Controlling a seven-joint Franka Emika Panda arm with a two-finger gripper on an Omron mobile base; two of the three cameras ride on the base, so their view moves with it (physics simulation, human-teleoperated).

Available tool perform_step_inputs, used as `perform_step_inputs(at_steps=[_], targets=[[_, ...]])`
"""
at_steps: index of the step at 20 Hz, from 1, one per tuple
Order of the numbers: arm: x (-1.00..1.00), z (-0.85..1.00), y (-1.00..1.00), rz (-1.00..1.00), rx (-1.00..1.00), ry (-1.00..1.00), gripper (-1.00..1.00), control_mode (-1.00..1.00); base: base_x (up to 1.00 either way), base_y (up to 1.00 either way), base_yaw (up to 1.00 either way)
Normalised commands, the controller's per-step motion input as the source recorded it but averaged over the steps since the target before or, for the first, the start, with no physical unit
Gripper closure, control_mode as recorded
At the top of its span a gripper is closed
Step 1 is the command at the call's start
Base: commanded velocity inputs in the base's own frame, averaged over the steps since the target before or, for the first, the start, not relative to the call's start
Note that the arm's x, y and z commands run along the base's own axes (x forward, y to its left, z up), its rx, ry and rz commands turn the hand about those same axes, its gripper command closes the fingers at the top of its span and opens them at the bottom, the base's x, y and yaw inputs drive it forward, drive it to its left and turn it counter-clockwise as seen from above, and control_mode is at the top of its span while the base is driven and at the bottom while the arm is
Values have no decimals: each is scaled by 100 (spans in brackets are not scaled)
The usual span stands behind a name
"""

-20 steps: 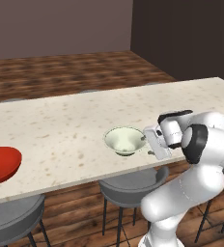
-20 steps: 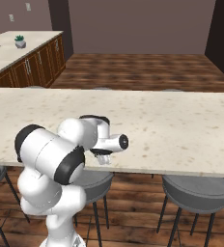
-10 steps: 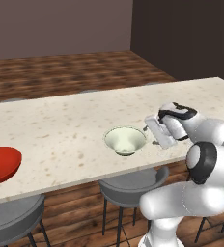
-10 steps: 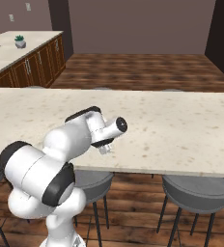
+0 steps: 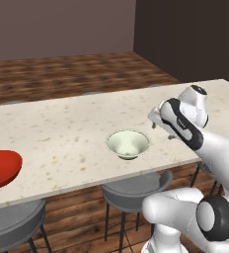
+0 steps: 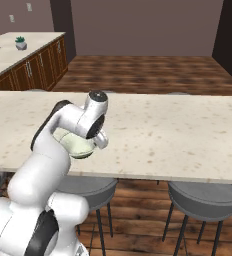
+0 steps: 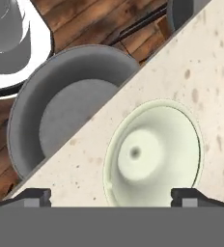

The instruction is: Pick up the bowls from the cabinet and place each bowl in front of a stool on the dining counter.

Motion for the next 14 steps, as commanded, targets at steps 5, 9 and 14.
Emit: perform_step_inputs(at_steps=[5, 9, 14], targets=[[-71, 98, 6, 20, -63, 30, -100, -100, 0, 0, 0], [-54, 79, 30, 12, -41, 46, -100, -100, 0, 0, 0], [-37, 7, 0, 5, 7, 23, -100, -100, 0, 0, 0]])
